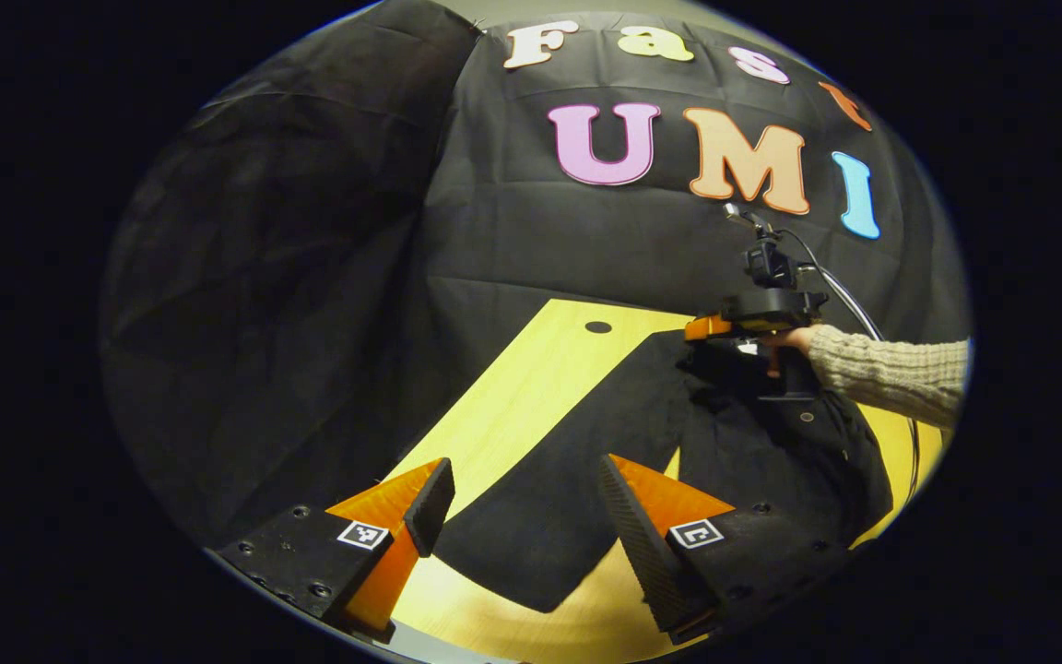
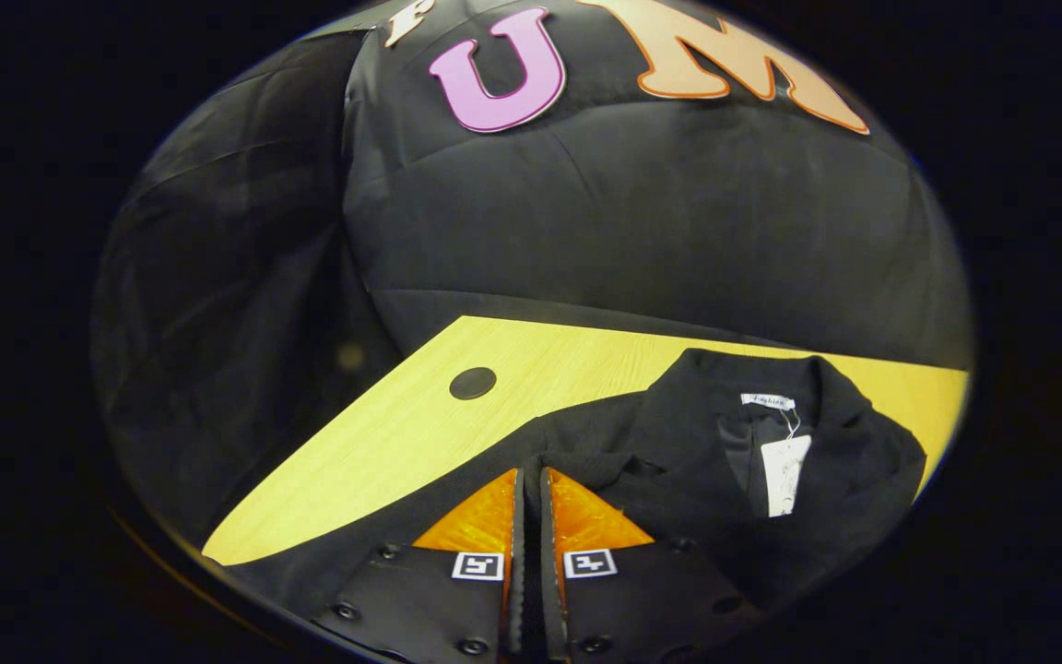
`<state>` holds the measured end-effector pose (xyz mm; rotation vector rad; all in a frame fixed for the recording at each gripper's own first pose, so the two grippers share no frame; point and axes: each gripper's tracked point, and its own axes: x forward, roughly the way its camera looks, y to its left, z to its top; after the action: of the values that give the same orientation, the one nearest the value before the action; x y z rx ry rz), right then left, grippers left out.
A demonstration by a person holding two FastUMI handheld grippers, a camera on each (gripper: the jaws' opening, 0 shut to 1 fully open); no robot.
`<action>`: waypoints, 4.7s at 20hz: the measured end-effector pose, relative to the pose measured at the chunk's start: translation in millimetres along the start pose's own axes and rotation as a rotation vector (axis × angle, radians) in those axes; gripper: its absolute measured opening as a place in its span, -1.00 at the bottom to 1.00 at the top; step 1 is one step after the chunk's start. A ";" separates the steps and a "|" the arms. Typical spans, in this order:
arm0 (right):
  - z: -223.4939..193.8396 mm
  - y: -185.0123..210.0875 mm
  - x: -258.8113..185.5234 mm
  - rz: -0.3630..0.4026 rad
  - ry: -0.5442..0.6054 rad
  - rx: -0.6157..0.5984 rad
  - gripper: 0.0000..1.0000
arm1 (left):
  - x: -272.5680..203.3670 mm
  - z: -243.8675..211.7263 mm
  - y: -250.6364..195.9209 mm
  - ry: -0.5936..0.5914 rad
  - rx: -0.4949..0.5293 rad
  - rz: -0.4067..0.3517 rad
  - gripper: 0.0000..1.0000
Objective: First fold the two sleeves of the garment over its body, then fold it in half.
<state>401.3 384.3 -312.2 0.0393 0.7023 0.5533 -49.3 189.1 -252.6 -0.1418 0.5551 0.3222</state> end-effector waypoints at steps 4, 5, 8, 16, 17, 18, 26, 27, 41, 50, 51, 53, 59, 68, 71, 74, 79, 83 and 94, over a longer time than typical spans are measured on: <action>10.9 3.8 -7.6 -0.002 -0.044 -0.028 -0.14 | 3.9 -23.9 2.5 0.048 -0.024 0.004 0.89; 11.9 6.1 -11.6 0.002 -0.046 -0.029 0.15 | 3.9 -26.5 3.9 0.051 -0.025 0.008 0.89; 15.2 0.5 -17.0 -0.039 -0.054 -0.059 1.00 | 6.6 -33.0 8.3 0.057 -0.022 0.020 0.90; 51.7 20.0 -90.8 -0.019 -0.215 -0.116 0.97 | 17.2 -55.8 6.3 0.098 -0.002 0.005 0.90; 57.5 21.9 -105.2 -0.010 -0.244 -0.129 0.97 | 18.4 -58.8 5.7 0.103 0.006 0.005 0.87; 62.6 23.1 -120.5 -0.005 -0.271 -0.147 0.97 | 20.1 -61.3 5.7 0.106 0.013 0.006 0.89; 109.8 7.8 -246.9 -0.105 -0.511 -0.205 0.92 | 26.7 -88.3 4.2 0.164 0.031 0.006 0.89; 111.0 3.3 -258.1 -0.123 -0.532 -0.196 0.92 | 27.2 -91.0 4.4 0.173 0.031 0.007 0.89; 37.5 -78.1 -407.1 -0.372 -0.544 -0.002 0.95 | 25.9 -101.4 5.4 0.144 0.020 -0.014 0.87; 5.1 -109.6 -476.6 -0.488 -0.564 0.044 0.99 | 24.9 -103.9 -5.9 0.129 0.017 -0.037 0.27; 1.6 -111.2 -483.2 -0.500 -0.569 0.050 0.94 | 24.3 -104.4 -6.9 0.129 0.012 -0.038 0.12; -6.8 -116.2 -498.4 -0.527 -0.572 0.057 0.90 | 23.0 -103.4 -10.9 0.125 0.013 -0.041 -0.29; -27.5 -129.8 -530.2 -0.579 -0.578 0.092 0.94 | 24.9 -105.2 -19.6 0.119 0.054 -0.044 -0.84; -52.0 -136.4 -543.9 -0.608 -0.533 0.097 0.90 | 27.1 -104.3 -18.3 0.201 0.054 -0.081 -1.00; -58.3 -137.5 -543.6 -0.617 -0.522 0.097 0.90 | 27.4 -102.8 -18.7 0.230 0.003 -0.083 -1.00; -65.0 -137.6 -540.7 -0.619 -0.503 0.095 0.90 | 23.9 -86.8 -18.4 0.239 -0.102 -0.090 -1.00; -76.2 -137.7 -534.1 -0.624 -0.471 0.087 0.95 | 23.8 -37.1 -19.5 0.158 -0.108 -0.097 -1.00; -82.7 -134.9 -530.5 -0.623 -0.453 0.093 0.90 | 26.7 6.3 -45.2 0.102 -0.086 -0.160 -1.00; -128.6 -135.5 -519.1 -0.667 -0.368 0.117 0.95 | 47.0 140.5 -192.8 -0.117 -0.008 -0.443 -1.00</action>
<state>59.7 -7.8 -127.8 0.0132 0.3507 -0.1368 122.9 50.7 -150.8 -0.2462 0.3930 -0.0980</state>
